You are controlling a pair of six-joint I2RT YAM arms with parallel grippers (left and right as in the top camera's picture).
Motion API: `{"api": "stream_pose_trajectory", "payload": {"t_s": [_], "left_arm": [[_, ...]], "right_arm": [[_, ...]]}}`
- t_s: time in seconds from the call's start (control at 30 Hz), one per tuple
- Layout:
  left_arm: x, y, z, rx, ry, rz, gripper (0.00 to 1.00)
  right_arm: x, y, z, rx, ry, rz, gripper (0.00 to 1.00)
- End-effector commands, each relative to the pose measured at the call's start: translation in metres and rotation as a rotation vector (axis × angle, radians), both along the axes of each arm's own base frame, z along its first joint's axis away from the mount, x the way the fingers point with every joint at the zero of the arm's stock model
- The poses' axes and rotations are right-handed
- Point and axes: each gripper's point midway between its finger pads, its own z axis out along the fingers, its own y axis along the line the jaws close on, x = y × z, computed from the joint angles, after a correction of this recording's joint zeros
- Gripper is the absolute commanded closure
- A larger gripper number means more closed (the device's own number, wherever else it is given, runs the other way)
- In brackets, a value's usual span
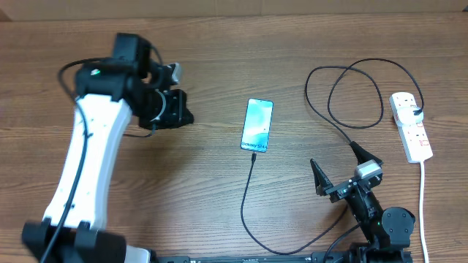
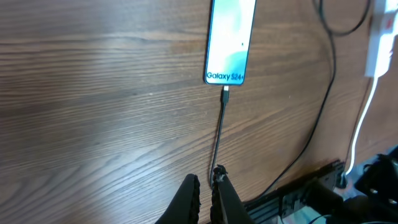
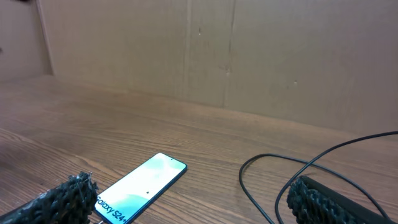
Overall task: Plug charger to phone and switch on socket
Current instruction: 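Move the left gripper forward over the phone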
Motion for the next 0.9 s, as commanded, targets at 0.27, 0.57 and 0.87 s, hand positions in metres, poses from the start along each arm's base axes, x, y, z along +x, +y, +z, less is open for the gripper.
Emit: {"api": "stream_pose_trajectory", "payload": {"t_s": [0.27, 0.57, 0.87], "left_arm": [[0.002, -0.074, -0.067, 0.063, 0.148, -0.114, 0.96], [0.024, -0.105, -0.097, 0.211, 0.022, -0.102, 0.19], [0.058, -0.135, -0.116, 0.3, -0.16, -0.053, 0.0]], "right_arm": [[0.0, 0.0, -0.001, 0.004, -0.003, -0.005, 0.0], [0.0, 0.0, -0.001, 0.004, -0.004, -0.004, 0.0], [0.0, 0.0, -0.001, 0.004, -0.004, -0.005, 0.0]]}}
